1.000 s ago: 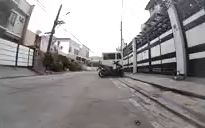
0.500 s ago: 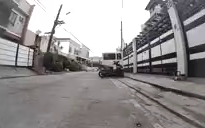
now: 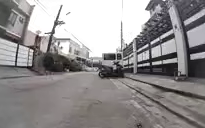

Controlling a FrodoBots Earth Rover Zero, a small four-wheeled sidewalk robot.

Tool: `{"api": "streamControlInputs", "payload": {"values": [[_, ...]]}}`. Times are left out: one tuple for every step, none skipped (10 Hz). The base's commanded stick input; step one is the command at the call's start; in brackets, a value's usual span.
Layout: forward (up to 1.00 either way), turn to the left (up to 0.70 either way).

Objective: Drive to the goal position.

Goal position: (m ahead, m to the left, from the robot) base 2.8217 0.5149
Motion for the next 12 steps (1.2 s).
{"api": "streamControlInputs", "payload": {"values": [[0.11,0.0],[0.11,0.0],[0.11,0.0],[0.11,0.0],[0.11,0.0],[0.11,0.0],[0.11,0.0],[0.11,0.0],[0.11,0.0],[0.11,0.0],[0.11,0.0],[0.11,0.0]]}}
